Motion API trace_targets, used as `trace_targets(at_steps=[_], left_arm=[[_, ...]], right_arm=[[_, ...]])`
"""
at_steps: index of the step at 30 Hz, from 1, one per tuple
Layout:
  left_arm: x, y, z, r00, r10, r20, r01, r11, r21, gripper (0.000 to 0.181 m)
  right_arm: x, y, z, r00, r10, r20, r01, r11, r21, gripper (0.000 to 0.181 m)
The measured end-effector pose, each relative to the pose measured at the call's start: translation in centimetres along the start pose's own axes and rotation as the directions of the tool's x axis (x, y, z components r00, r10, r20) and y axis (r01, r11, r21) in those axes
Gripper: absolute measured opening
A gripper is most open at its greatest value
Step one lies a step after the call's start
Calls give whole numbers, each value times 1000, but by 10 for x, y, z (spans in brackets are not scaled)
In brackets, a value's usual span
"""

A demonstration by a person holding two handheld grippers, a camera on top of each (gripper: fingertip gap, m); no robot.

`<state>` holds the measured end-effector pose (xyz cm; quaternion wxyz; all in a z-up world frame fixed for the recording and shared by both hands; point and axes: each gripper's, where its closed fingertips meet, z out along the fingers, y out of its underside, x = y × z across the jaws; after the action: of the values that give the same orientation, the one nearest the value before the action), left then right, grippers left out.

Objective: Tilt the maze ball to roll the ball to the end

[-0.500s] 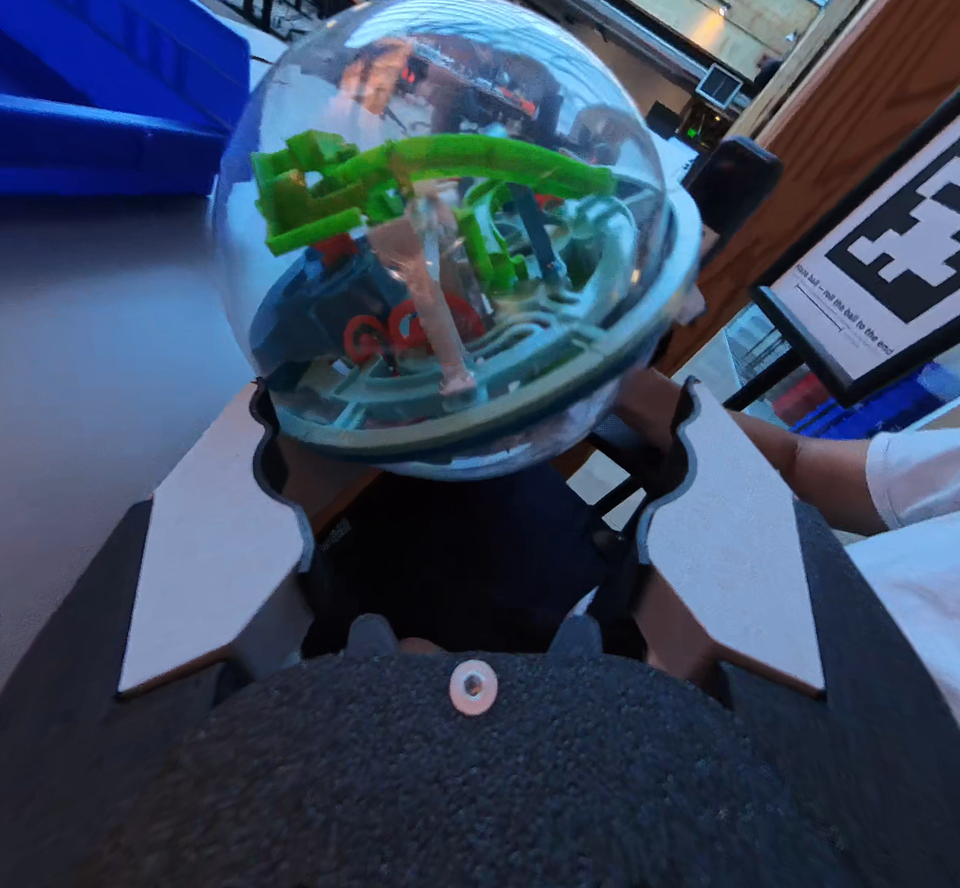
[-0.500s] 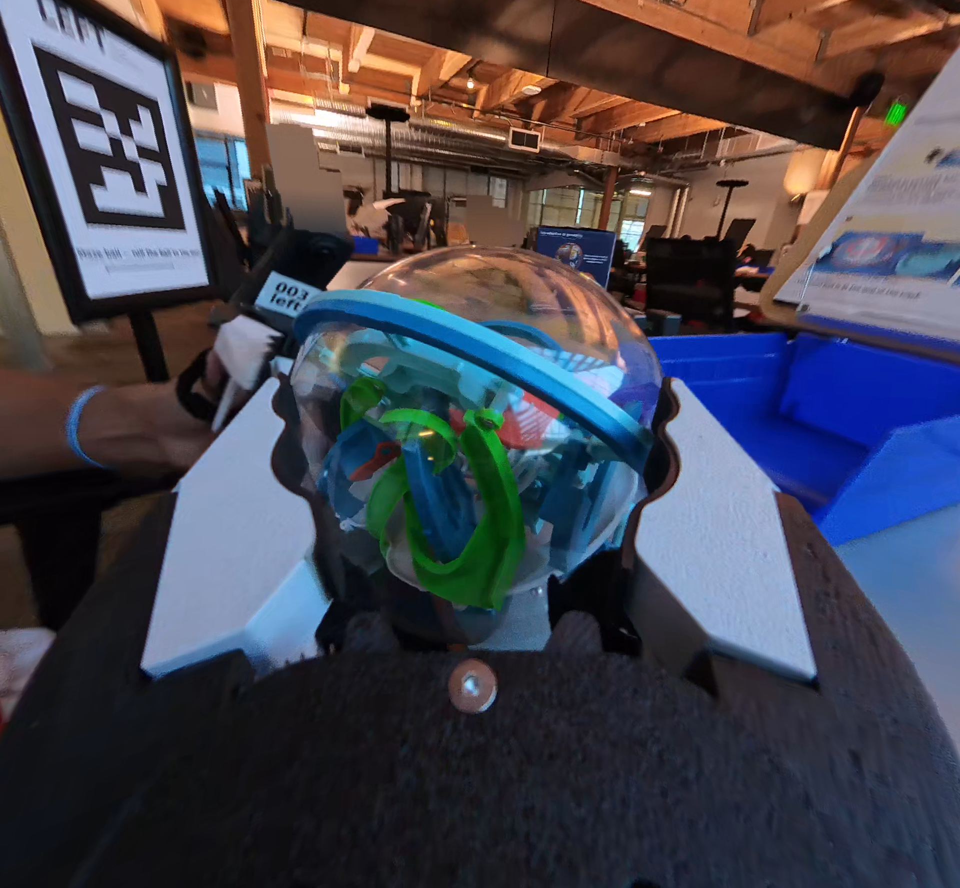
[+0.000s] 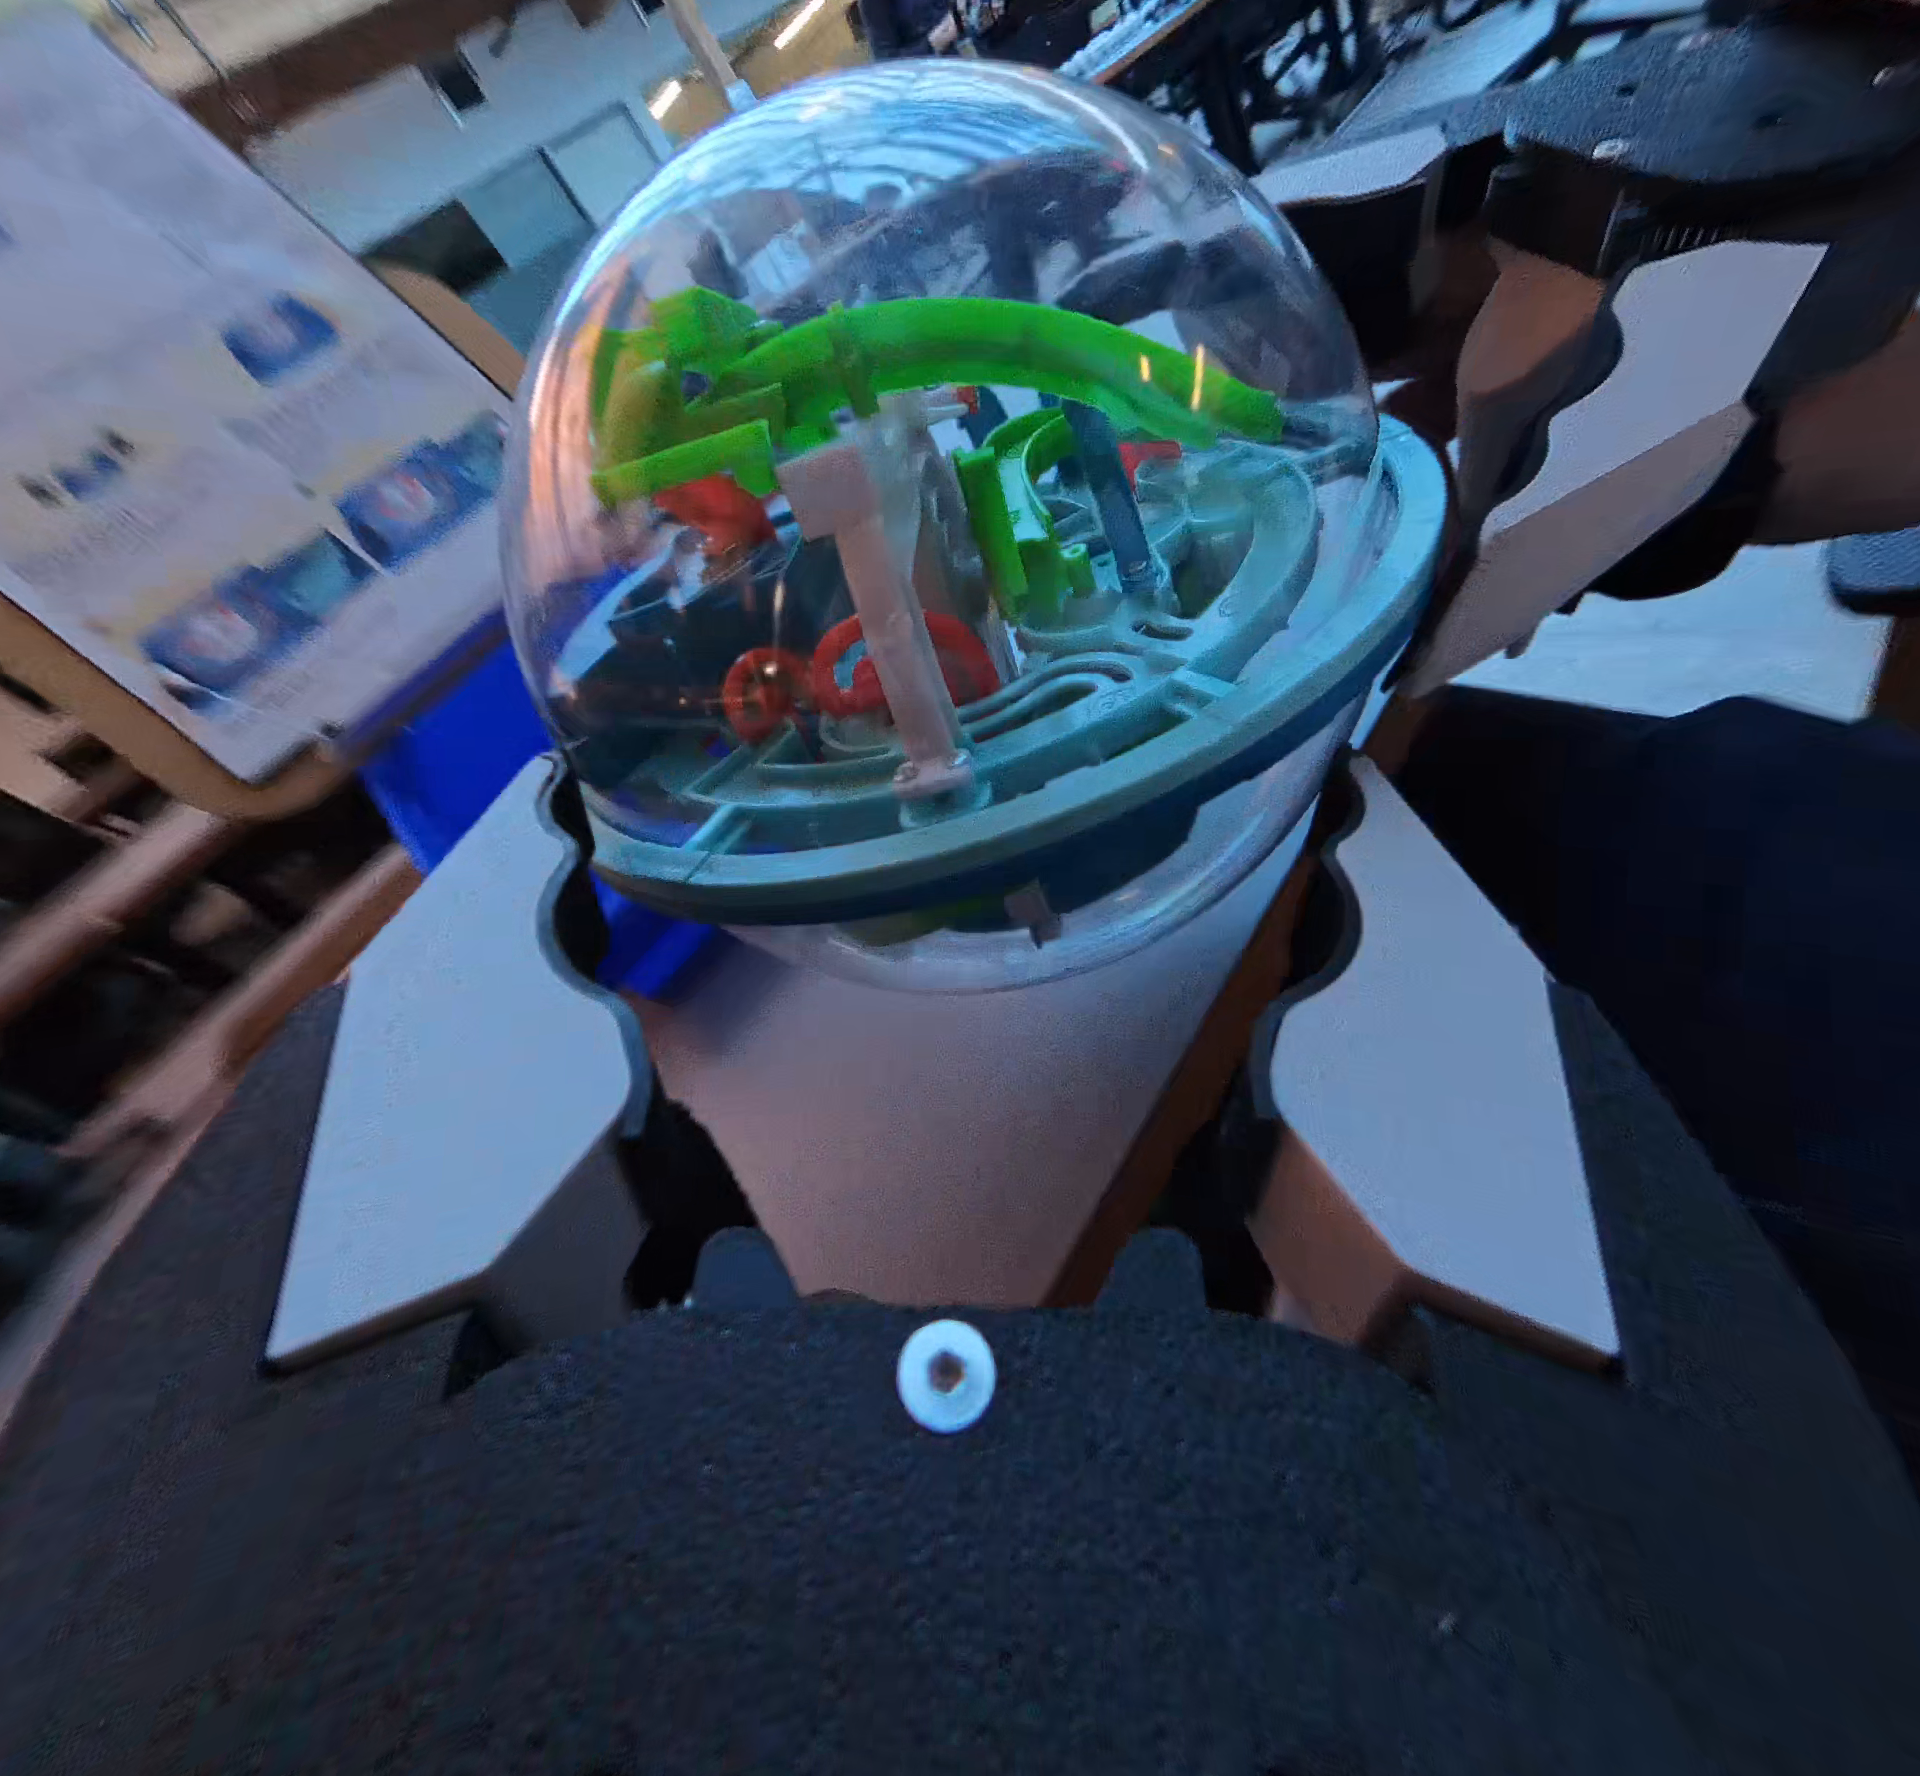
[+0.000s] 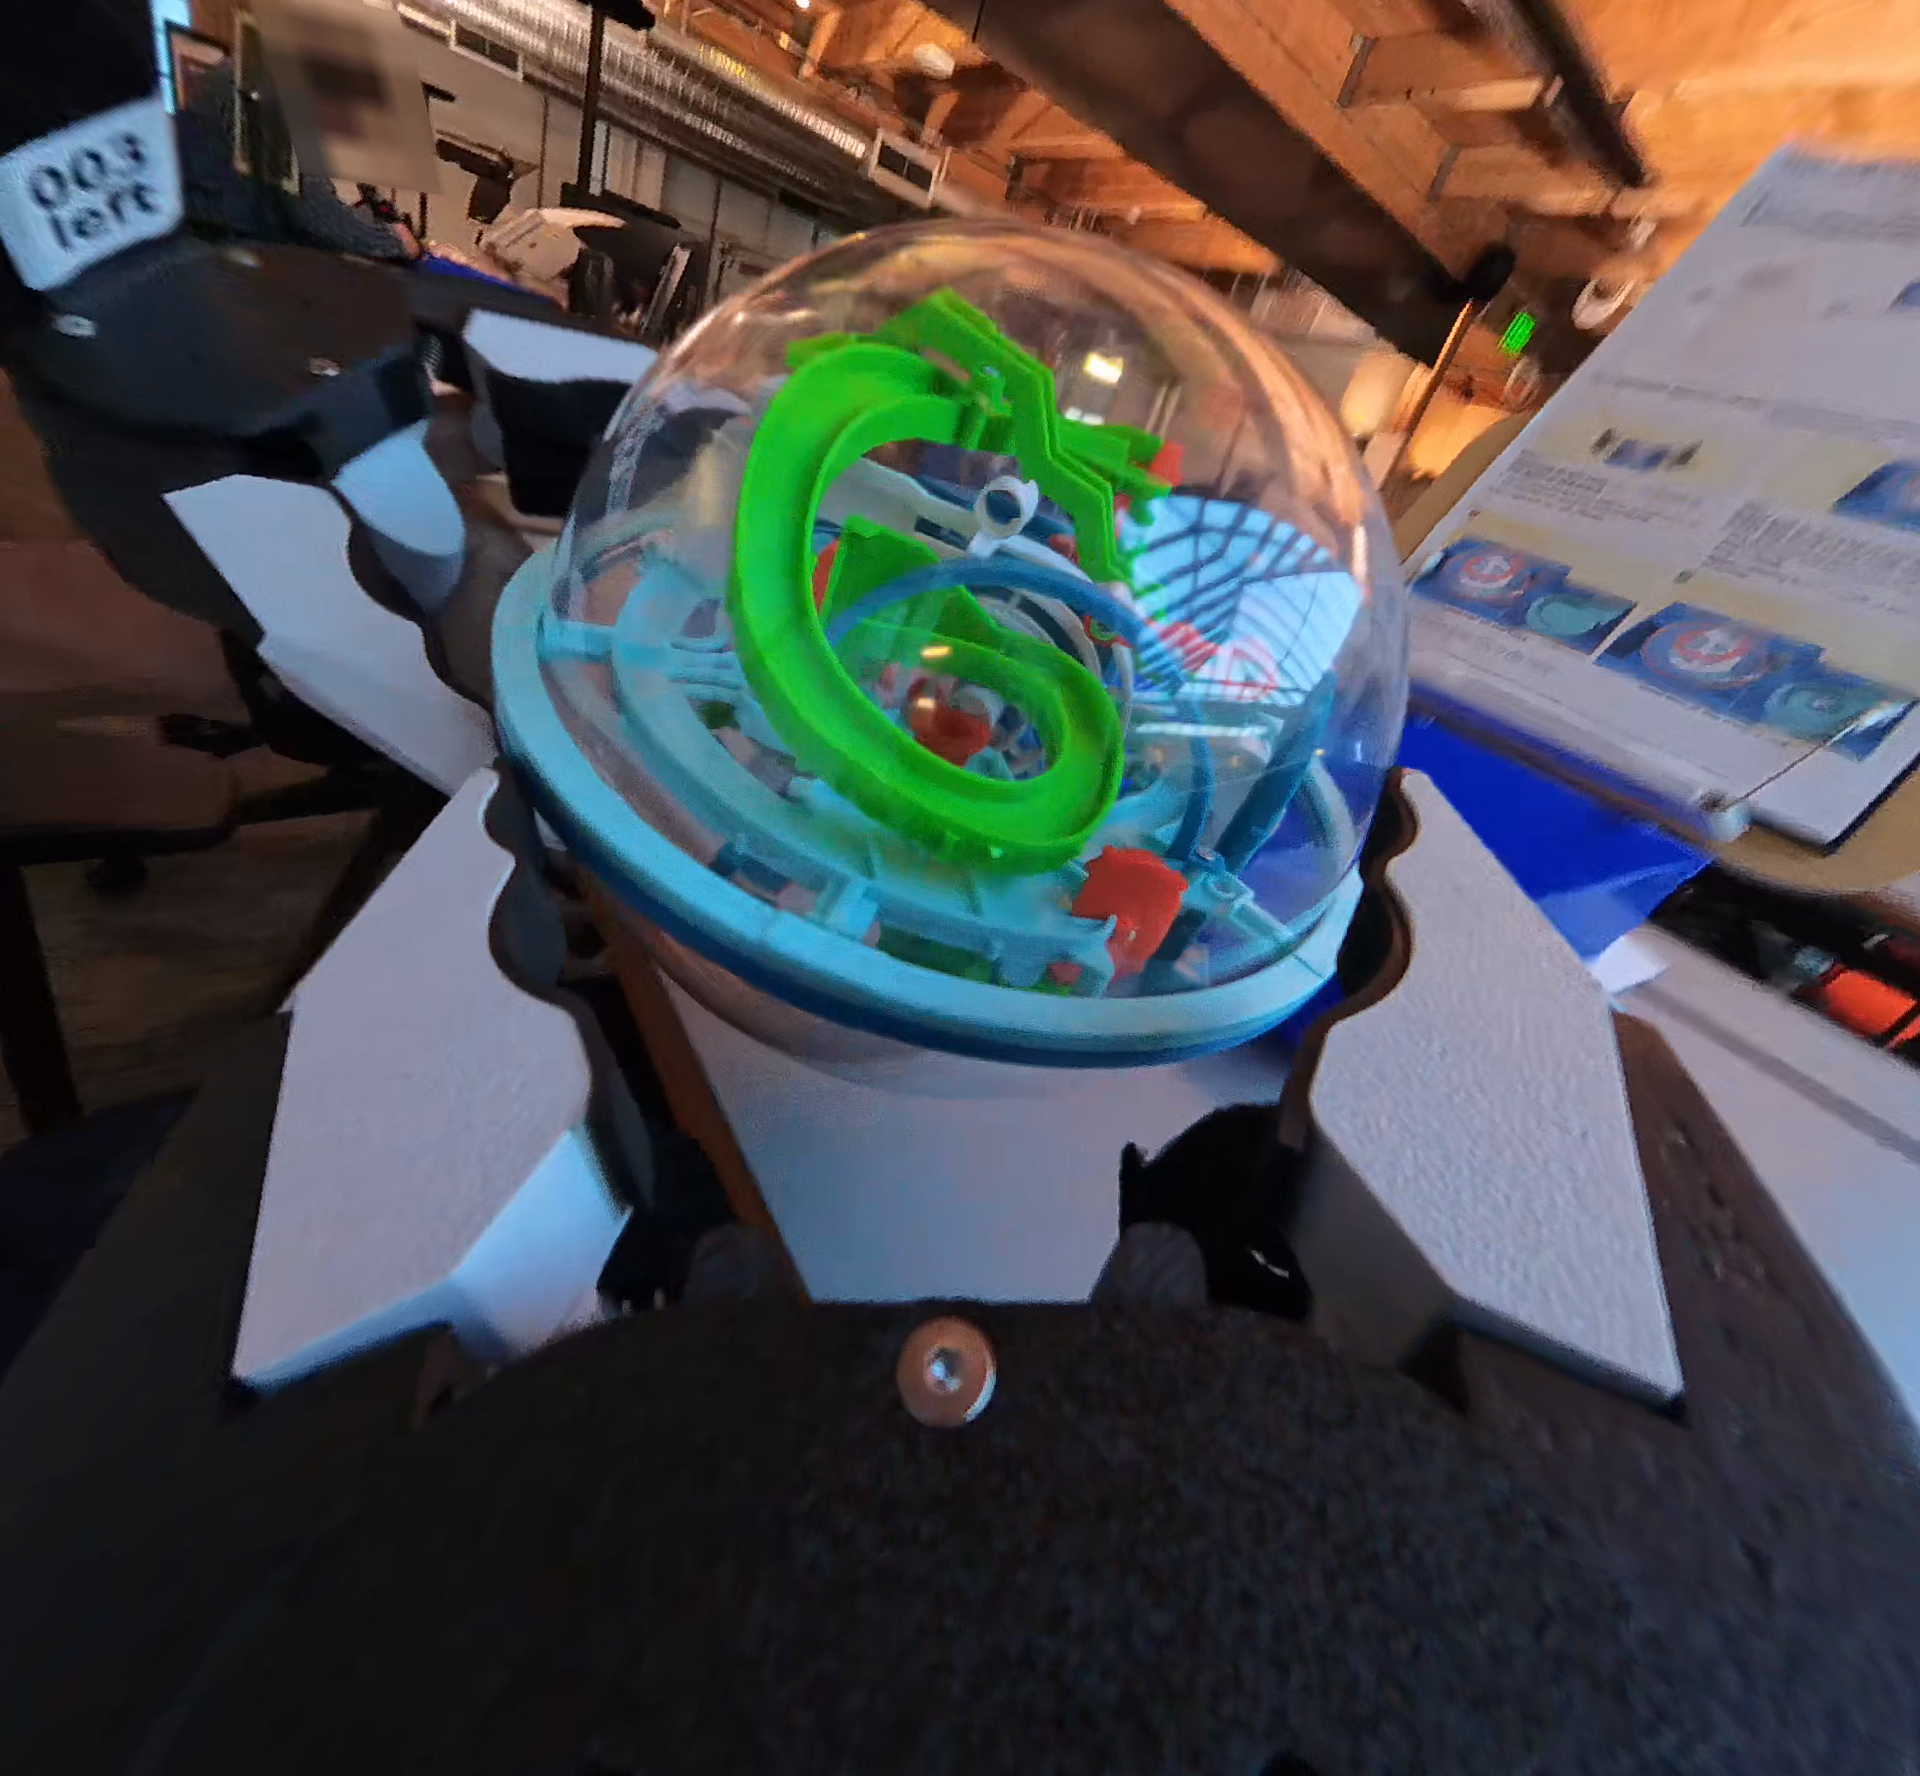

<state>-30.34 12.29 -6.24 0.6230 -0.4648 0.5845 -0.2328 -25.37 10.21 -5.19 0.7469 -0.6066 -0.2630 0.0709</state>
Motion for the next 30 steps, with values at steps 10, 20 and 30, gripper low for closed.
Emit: trace_targets(at_steps=[10, 20, 30], left_arm=[[-3, -114, -45, 847, 459, 268, -506, 850, 144, 133], [12, -156, -49, 752, 600, 274, -641, 763, 87, 133], [11, -165, -35, 640, 731, 235, -748, 663, -27, 132]], right_arm=[[-22, -122, -47, 809, -490, -325, 576, 769, 276, 151], [-14, -142, -73, 837, -402, -371, 529, 766, 364, 151], [4, -131, -74, 868, -287, -405, 458, 779, 429, 151]])
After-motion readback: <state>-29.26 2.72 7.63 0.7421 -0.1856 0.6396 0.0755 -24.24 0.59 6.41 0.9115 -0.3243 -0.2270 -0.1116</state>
